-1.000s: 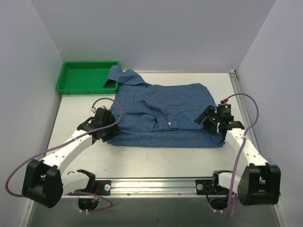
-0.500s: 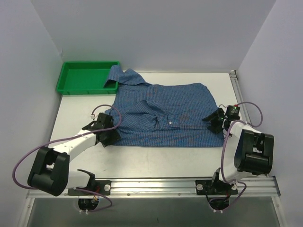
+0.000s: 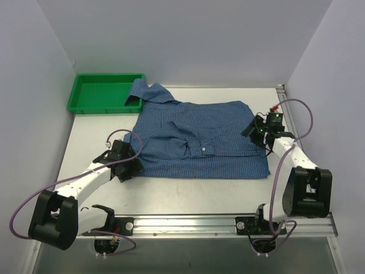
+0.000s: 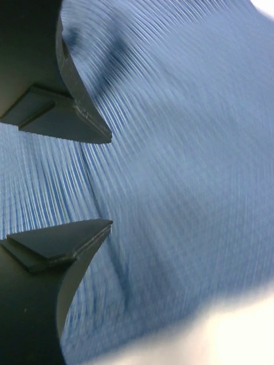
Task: Fold and stack the long sleeve shirts
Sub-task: Fold the shirt
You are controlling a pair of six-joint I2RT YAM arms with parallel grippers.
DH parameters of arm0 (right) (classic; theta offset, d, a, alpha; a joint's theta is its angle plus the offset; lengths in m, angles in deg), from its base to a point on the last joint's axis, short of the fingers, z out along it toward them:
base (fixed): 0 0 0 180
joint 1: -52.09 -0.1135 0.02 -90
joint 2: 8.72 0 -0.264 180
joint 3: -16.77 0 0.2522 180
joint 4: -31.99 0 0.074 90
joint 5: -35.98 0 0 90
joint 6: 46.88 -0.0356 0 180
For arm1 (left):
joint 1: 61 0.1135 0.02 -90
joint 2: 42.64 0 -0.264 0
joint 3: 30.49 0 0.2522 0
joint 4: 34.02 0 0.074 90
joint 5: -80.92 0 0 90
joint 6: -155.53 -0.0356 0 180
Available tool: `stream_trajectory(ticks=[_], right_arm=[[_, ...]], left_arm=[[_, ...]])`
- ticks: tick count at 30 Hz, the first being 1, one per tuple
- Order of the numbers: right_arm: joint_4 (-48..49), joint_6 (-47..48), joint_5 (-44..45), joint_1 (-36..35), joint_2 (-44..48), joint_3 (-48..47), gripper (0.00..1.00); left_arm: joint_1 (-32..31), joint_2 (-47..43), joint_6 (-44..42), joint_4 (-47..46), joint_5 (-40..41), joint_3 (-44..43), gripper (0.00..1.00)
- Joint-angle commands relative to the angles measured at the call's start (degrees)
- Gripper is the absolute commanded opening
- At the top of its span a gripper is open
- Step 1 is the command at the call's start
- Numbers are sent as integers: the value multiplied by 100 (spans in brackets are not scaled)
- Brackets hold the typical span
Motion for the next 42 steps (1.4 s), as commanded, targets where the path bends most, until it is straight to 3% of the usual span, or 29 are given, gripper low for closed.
stream_trajectory(ticks=[1, 4, 5, 7, 21, 24, 25, 27, 28, 31, 34, 42], right_arm=[[-621, 941, 156, -802, 473, -583, 57], [-735, 1117, -161, -1390, 290, -855, 60], [-796, 1152, -197, -1540, 202, -934, 60], [-840, 1223, -250, -1951, -97, -1171, 61], [-1289, 1100, -312, -2964, -2101, -2217, 59], [-1385, 1196, -242, -3052, -2189, -2349, 52], [-1420, 1240, -172, -3079, -2190, -2393, 43], [-1613, 1354, -58, -3132, -2155, -2542, 33], [-1710, 1538, 30, -3184, -2111, -2761, 21], [-2149, 1942, 496, -3298, -2041, -3305, 7], [-2483, 2224, 891, -3378, -2005, -3746, 1], [-2695, 3121, 2016, -3817, -2075, -5116, 0]], left_arm=[[33, -305, -431, 624, -61, -327, 73], [42, -437, -843, 827, -88, -836, 81], [42, -437, -958, 923, -79, -950, 89], [51, -420, -1327, 968, -88, -1249, 95], [60, -490, -2445, 432, -510, -1128, 96], [60, -481, -2445, 405, -475, -1145, 96], [60, -455, -2436, 405, -457, -1154, 96], [60, -446, -2427, 414, -474, -1154, 96], [68, -437, -2427, 414, -474, -1145, 96], [68, -455, -2401, 405, -483, -1127, 96], [77, -472, -2383, 405, -492, -1127, 96], [86, -472, -2348, 405, -580, -1092, 96]])
